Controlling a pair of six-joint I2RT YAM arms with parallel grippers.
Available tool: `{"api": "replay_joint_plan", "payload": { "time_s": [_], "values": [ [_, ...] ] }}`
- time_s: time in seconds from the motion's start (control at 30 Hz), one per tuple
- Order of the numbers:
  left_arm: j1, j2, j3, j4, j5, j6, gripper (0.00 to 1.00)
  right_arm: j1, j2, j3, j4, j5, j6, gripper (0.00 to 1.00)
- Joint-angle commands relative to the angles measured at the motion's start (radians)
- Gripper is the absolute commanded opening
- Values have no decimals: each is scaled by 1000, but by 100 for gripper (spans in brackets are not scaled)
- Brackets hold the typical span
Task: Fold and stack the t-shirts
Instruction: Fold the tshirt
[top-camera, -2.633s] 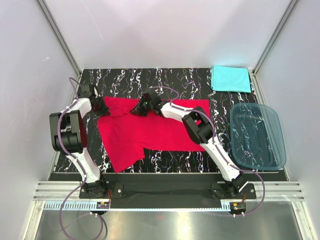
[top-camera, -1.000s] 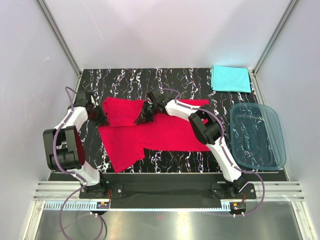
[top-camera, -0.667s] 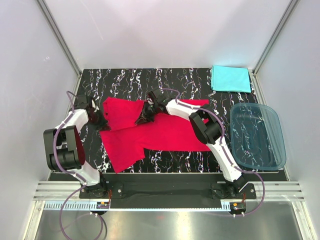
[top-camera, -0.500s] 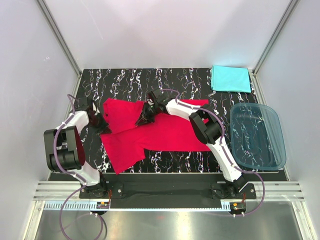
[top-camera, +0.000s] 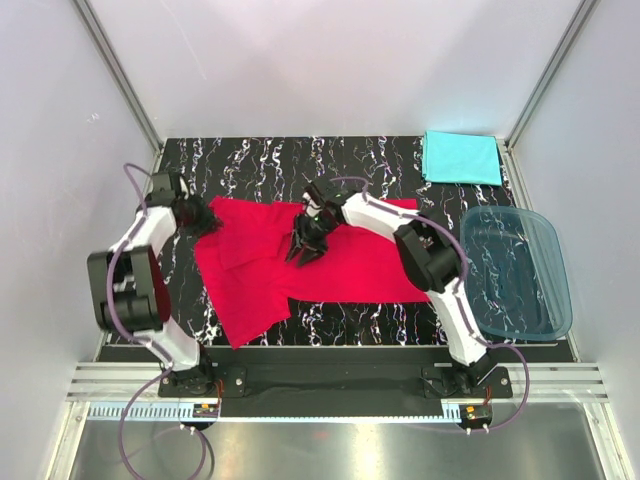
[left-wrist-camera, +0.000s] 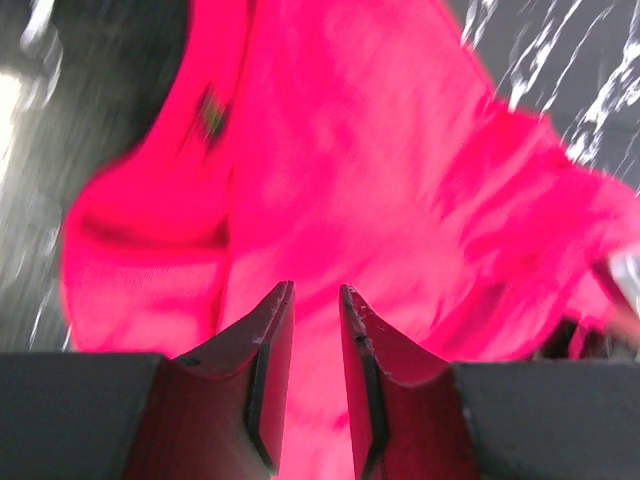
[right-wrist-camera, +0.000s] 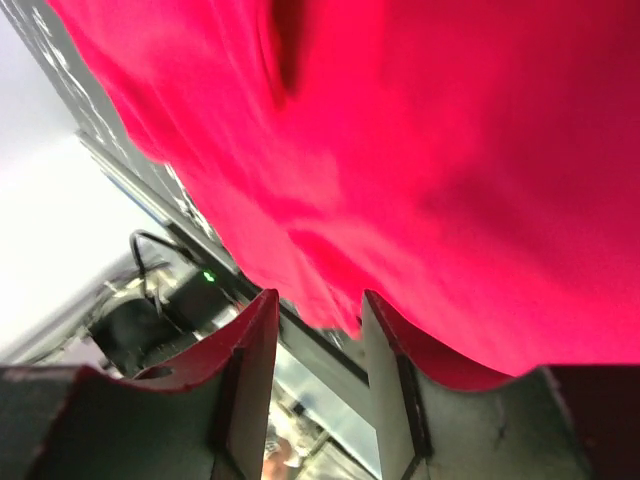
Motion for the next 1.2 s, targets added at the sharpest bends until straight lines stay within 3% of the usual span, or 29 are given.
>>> {"api": "replay_joint_plan", "payload": {
  "time_s": [0.0,0.23,0.4,0.67,0.97,1.17],
  "values": [
    [-43,150,116,129,17,-9,29,-56,-189,-69,-151,121,-158,46],
    [-65,373,307,0,-89,-52,29,-286,-294,-96,-233,417,-296,46],
    [-47,494,432,-77,-167,-57,30,-392,-305,-109,-204,514,-335,47],
    [-8,672,683,-167,-88,-40,30,-490,-266,-155,-164,599,-375,47],
    [-8,510,532,-83,-71,-34,30,-513,-174,4,-132,633,-373,40],
    [-7,422,478,-20,-25,-60,30,-513,-87,102,-106,579,-295,25]
  ]
}}
